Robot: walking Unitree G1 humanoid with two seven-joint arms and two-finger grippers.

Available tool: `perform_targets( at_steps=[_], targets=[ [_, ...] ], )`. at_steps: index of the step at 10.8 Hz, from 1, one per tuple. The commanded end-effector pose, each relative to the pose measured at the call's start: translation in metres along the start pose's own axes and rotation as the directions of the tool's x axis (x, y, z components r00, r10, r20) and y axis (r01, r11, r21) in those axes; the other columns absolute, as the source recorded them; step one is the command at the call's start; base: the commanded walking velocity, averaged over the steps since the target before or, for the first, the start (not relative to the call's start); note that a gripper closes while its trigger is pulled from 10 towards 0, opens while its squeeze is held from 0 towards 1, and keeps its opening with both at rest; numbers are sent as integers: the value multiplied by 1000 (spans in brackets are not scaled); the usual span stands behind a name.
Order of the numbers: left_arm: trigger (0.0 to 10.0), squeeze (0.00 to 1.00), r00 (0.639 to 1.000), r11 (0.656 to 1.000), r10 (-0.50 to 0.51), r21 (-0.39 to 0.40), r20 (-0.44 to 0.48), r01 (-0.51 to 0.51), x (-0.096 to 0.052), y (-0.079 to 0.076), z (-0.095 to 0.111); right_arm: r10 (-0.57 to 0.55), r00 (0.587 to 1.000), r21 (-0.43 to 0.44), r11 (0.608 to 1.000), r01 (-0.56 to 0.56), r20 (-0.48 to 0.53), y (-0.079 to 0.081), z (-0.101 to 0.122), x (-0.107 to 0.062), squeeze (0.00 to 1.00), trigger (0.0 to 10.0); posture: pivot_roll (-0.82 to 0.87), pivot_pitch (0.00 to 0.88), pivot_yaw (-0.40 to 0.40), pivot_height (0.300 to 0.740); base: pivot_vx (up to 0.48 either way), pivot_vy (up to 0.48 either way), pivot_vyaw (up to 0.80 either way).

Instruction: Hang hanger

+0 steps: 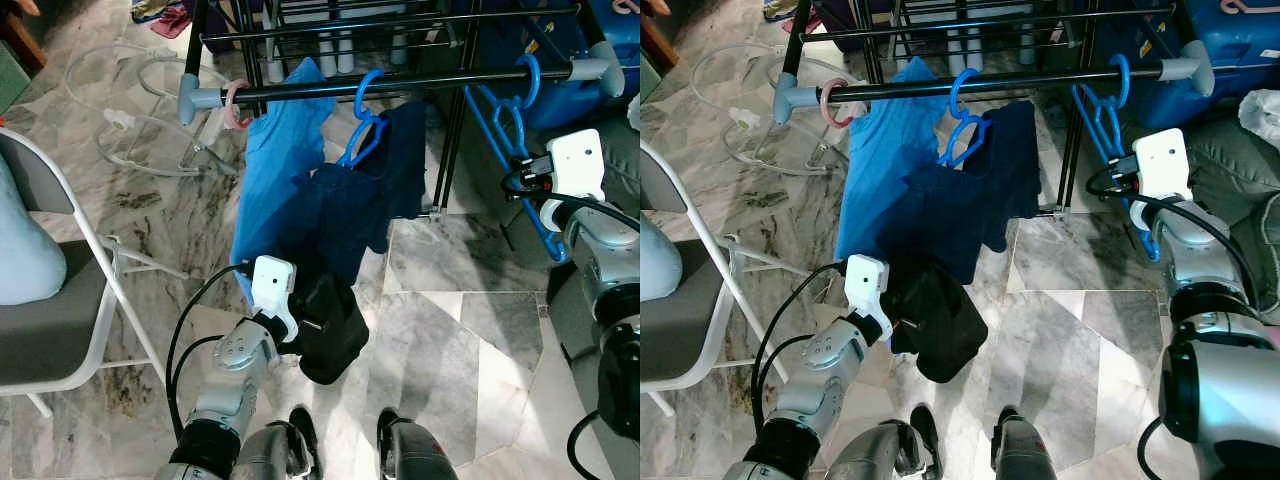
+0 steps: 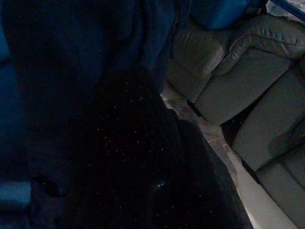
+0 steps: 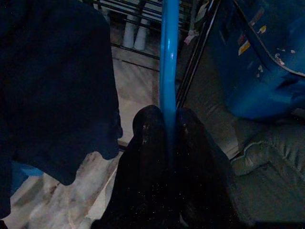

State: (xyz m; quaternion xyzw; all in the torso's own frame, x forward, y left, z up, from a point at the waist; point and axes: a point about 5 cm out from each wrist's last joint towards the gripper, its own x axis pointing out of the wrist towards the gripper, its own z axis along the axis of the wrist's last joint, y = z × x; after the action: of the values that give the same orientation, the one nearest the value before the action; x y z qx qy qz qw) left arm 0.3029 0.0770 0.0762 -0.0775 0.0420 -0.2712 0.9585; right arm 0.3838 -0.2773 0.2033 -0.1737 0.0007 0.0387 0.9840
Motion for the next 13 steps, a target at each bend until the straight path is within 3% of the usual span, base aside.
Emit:
perform_targets(
  at_steps=[1,2,3,4,10,11,12,13],
  targets=[
    [10000,0,1000,1000,12,13,2,-12,-2,2,0,8,1000,10,1000,-8,-16,4,-5,0,0,10000,-145,232,116,740,0,0,0],
    [10000,0,1000,1000,11,12,2,-11,-2,1,0,7,1000,10,1000,-7,-14,5,-5,1,1000,10000,-146,232,115,740,0,0,0],
    [10000,0,1000,1000,10,11,2,-10,-1,1,0,6,1000,0,1000,-6,-18,5,-5,1,886,10000,-148,231,115,740,0,0,0],
    [10000,0,1000,1000,9,11,2,-9,-1,1,0,3,1000,-2,1000,-4,-20,5,-5,0,0,10000,-148,233,115,740,0,0,0],
    [10000,0,1000,1000,13,14,1,-13,-1,1,0,-35,999,-18,999,35,10,-3,10,5,0,10000,-144,231,115,740,0,0,0],
    [10000,0,1000,1000,13,14,1,-13,-1,1,0,-35,999,-20,999,36,13,-3,11,5,0,3882,-144,231,115,740,0,0,0],
    [10000,0,1000,1000,14,13,0,-14,-1,1,0,-34,999,-21,999,35,14,-4,12,5,0,0,-143,231,112,740,0,0,0],
    [10000,0,1000,1000,15,13,0,-15,0,1,0,-33,999,-21,999,34,10,-4,12,5,0,627,-143,227,112,740,0,0,0]
  ],
)
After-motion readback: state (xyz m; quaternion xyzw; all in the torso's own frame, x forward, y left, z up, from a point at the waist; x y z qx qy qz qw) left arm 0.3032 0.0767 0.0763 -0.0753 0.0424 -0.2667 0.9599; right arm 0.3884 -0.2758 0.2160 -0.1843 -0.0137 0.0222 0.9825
